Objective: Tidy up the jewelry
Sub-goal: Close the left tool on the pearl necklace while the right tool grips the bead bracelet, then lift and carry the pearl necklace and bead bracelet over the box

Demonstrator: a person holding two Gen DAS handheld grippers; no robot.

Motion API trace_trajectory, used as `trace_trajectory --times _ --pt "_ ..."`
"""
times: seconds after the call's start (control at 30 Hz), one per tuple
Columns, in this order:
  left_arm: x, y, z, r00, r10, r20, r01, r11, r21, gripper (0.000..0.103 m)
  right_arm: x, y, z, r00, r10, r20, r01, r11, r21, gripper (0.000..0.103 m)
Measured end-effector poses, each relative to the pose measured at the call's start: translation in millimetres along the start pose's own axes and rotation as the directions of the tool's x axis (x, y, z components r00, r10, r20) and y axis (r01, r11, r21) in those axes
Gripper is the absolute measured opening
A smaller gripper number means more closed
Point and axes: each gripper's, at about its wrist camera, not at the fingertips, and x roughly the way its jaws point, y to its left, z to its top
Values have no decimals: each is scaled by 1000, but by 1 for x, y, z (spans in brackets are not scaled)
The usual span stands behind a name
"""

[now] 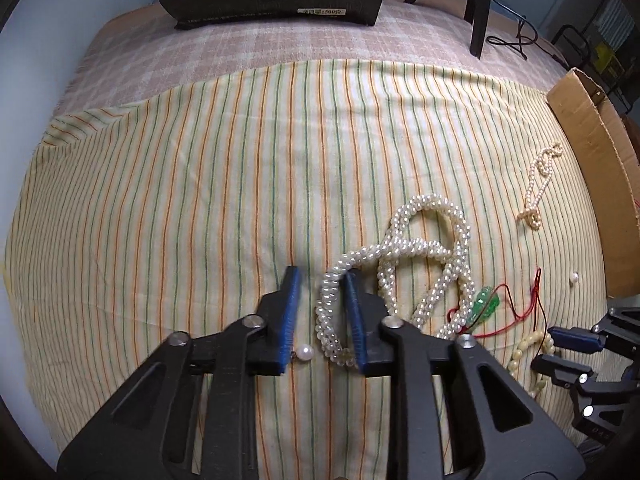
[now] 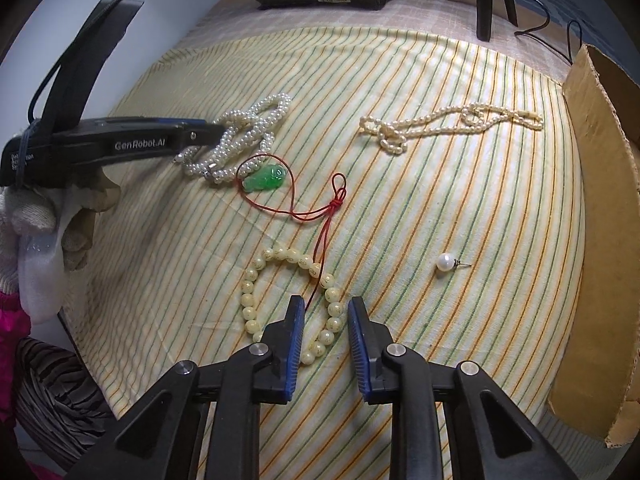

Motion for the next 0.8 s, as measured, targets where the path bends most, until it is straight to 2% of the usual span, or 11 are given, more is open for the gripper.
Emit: trace_trajectory --times 0.03,0.07,0.1,0.2,0.37,0.8 --pt "0 0 1 1000 0 2 0 1000 -3 8 1 2 0 1000 -9 3 9 1000 -8 19" --pt "1 0 2 1000 -3 2 3 1000 -8 7 4 4 2 1000 -16 6 16 1000 -12 14" --pt "1 1 2 1000 -6 3 6 1000 -13 7 4 5 2 1000 -28 14 28 999 -15 9" --pt "0 3 4 1000 -7 15 7 1000 -27 6 5 7 0 999 -38 30 38 999 -22 6" --pt "-9 7 -1 999 -4 38 5 999 -40 6 -2 7 -4 998 -33 45 34 999 -21 5" --pt "-46 9 -8 992 -74 105 81 995 -63 6 -35 -7 -26 996 -33 80 33 999 -1 5"
